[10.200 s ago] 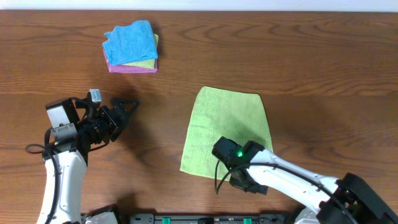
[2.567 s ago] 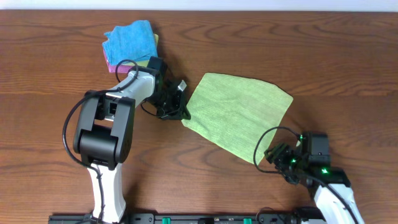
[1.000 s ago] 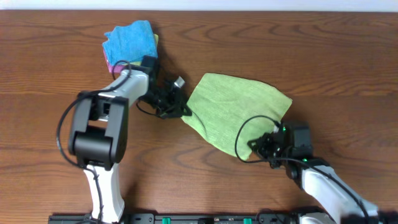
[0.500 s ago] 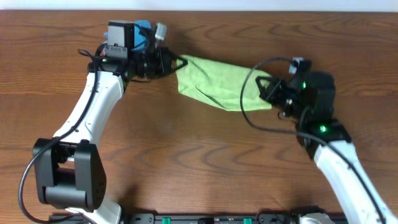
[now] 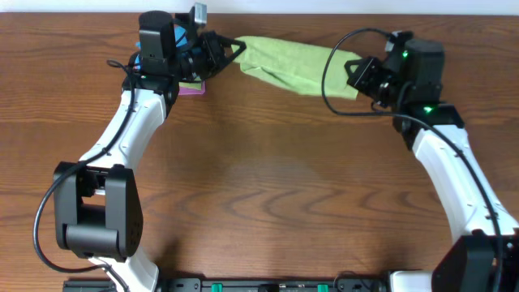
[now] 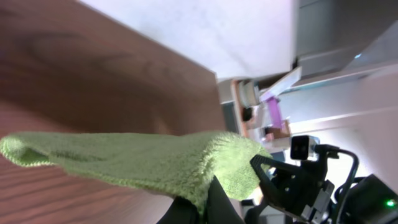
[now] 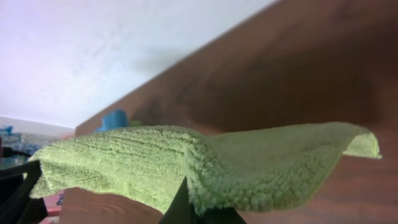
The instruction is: Fold the cloth
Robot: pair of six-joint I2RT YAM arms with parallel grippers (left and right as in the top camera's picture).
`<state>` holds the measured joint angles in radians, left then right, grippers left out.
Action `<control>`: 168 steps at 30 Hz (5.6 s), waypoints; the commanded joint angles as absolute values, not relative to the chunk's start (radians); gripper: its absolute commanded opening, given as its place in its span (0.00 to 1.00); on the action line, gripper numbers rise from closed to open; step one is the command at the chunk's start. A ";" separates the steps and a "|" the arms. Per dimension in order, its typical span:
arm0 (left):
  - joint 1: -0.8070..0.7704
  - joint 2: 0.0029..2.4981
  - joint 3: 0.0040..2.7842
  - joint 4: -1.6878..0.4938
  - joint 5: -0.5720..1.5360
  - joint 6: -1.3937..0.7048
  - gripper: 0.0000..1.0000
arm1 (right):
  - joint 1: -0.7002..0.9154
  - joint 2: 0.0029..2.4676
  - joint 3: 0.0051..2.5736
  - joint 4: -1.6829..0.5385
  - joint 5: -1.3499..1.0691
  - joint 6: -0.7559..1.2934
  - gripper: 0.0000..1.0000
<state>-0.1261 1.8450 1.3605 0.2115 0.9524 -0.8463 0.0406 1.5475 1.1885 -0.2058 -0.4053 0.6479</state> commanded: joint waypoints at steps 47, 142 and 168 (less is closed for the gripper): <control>-0.133 1.870 1.503 -0.037 1.012 -0.687 0.06 | 0.028 1.535 1.317 -0.459 -0.485 0.507 0.01; -0.290 1.880 1.312 -0.171 0.335 -0.474 0.86 | 0.244 1.747 1.044 -0.155 -0.444 0.496 0.46; -0.290 2.071 1.312 -0.123 0.453 -0.532 0.30 | 0.374 1.973 1.045 0.031 -0.513 0.663 0.37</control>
